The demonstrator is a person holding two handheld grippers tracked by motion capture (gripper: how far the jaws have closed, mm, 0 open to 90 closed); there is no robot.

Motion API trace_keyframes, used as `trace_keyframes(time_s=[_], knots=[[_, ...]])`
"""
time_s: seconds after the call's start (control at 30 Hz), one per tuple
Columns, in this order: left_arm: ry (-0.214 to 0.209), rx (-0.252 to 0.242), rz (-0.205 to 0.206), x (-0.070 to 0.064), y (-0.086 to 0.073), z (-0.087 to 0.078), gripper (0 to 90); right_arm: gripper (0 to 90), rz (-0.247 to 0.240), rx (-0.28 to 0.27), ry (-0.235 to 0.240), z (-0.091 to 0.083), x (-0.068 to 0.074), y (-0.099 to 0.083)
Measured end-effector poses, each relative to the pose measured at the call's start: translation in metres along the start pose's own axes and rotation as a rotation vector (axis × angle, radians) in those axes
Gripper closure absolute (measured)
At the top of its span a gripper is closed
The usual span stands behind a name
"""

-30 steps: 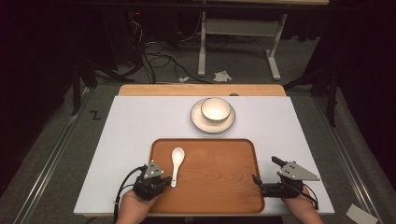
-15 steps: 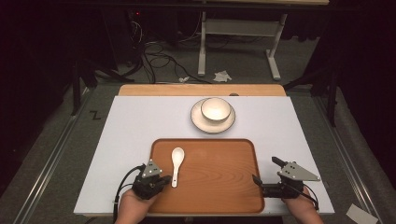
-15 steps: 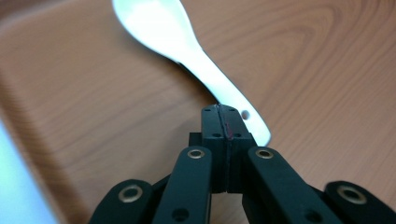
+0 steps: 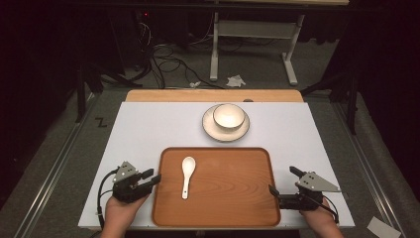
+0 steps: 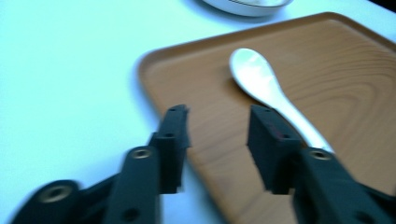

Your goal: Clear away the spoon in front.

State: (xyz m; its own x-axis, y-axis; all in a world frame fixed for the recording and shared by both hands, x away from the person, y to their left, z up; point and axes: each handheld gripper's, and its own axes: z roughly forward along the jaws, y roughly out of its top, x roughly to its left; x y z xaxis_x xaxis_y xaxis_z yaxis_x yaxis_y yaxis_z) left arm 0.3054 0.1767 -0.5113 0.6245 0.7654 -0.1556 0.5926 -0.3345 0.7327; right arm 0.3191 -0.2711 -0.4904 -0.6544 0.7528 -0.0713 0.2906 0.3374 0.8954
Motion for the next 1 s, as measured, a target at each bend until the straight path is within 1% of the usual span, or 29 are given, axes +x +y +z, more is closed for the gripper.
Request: trace_keyframes(time_s=[0.07, 0.1, 0.13, 0.17, 0.2, 0.23, 0.27, 0.3, 0.33, 0.37, 0.4, 0.43, 0.5, 0.53, 0.57, 0.6, 0.63, 0.67, 0.7, 0.73, 0.77, 0.83, 0.9, 0.93, 1.0], knots=[[0.005, -0.026, -0.014, 0.005, 0.000, -0.005, 45.7, 3.3, 0.003, 0.001, -0.001, 0.000, 0.000, 0.000], [0.005, -0.026, -0.014, 0.005, 0.000, -0.005, 40.4, 3.3, 0.002, 0.000, -0.001, 0.000, 0.000, 0.000], [0.010, -0.036, -0.020, 0.008, 0.000, -0.007, 40.4, 3.3, 0.002, 0.000, -0.001, 0.000, 0.000, 0.000], [0.021, -0.064, -0.034, 0.016, -0.001, -0.013, 31.4, 3.3, 0.004, -0.001, -0.002, 0.000, -0.001, 0.000], [0.021, -0.064, -0.034, 0.016, -0.001, -0.013, 25.7, 3.3, 0.004, -0.001, -0.002, 0.000, -0.001, 0.000], [0.033, -0.098, -0.068, 0.024, -0.003, -0.020, 17.9, 3.3, 0.007, -0.001, -0.004, 0.000, -0.001, 0.000], [0.033, -0.098, -0.068, 0.024, -0.003, -0.020, 12.3, 3.3, 0.007, -0.001, -0.004, 0.000, -0.001, 0.000], [0.035, -0.139, -0.091, 0.032, -0.005, -0.027, 8.2, 3.3, 0.007, -0.002, -0.005, -0.001, -0.001, 0.000], [0.045, -0.158, -0.097, 0.036, -0.006, -0.030, 2.7, 3.3, 0.009, -0.001, -0.006, -0.001, -0.001, 0.000], [0.045, -0.158, -0.097, 0.036, -0.006, -0.030, 0.2, 3.3, 0.009, -0.001, -0.006, -0.001, -0.001, 0.000], [0.058, -0.173, -0.101, 0.040, -0.008, -0.034, 0.2, 3.3, 0.019, 0.001, -0.009, -0.001, -0.001, -0.001], [0.077, -0.192, -0.106, 0.048, -0.010, -0.040, 0.1, 3.3, 0.014, 0.004, -0.011, -0.001, -0.002, -0.001], [0.102, -0.208, -0.095, 0.056, -0.013, -0.046, 0.1, 3.3, 0.013, 0.004, -0.014, -0.001, -0.002, -0.001], [0.102, -0.208, -0.095, 0.056, -0.013, -0.046, 0.1, 3.3, 0.013, 0.004, -0.014, -0.001, -0.002, -0.001], [0.129, -0.225, -0.087, 0.063, -0.017, -0.051, 0.2, 3.3, 0.019, 0.005, -0.018, -0.001, -0.002, -0.001], [0.129, -0.225, -0.087, 0.063, -0.017, -0.051, 0.3, 3.3, 0.019, 0.005, -0.018, -0.001, -0.002, -0.001], [0.144, -0.246, -0.088, 0.068, -0.020, -0.056, 0.4, 3.3, 0.019, 0.005, -0.022, -0.001, -0.003, -0.002], [0.153, -0.266, -0.097, 0.070, -0.021, -0.058, 0.4, 3.3, 0.027, 0.008, -0.025, -0.001, -0.003, -0.002], [0.149, -0.290, -0.115, 0.072, -0.022, -0.059, 0.7, 3.3, 0.021, 0.007, -0.025, -0.001, -0.003, -0.002], [0.149, -0.290, -0.115, 0.072, -0.022, -0.059, 1.1, 3.3, 0.021, 0.007, -0.025, -0.001, -0.003, -0.002], [0.136, -0.307, -0.144, 0.074, -0.021, -0.060, 1.2, 3.3, 0.026, 0.011, -0.033, -0.001, -0.004, -0.002], [0.135, -0.300, -0.141, 0.072, -0.019, -0.059, 1.9, 3.3, 0.025, 0.012, -0.036, 0.000, -0.005, -0.002], [0.137, -0.296, -0.120, 0.068, -0.018, -0.058, 2.5, 3.3, 0.021, 0.013, -0.039, 0.001, -0.004, -0.002], [0.137, -0.296, -0.120, 0.068, -0.018, -0.058, 2.8, 3.3, 0.021, 0.013, -0.039, 0.001, -0.004, -0.002], [0.125, -0.298, -0.111, 0.064, -0.018, -0.058, 3.4, 3.3, 0.025, 0.012, -0.042, 0.000, -0.003, -0.002]])
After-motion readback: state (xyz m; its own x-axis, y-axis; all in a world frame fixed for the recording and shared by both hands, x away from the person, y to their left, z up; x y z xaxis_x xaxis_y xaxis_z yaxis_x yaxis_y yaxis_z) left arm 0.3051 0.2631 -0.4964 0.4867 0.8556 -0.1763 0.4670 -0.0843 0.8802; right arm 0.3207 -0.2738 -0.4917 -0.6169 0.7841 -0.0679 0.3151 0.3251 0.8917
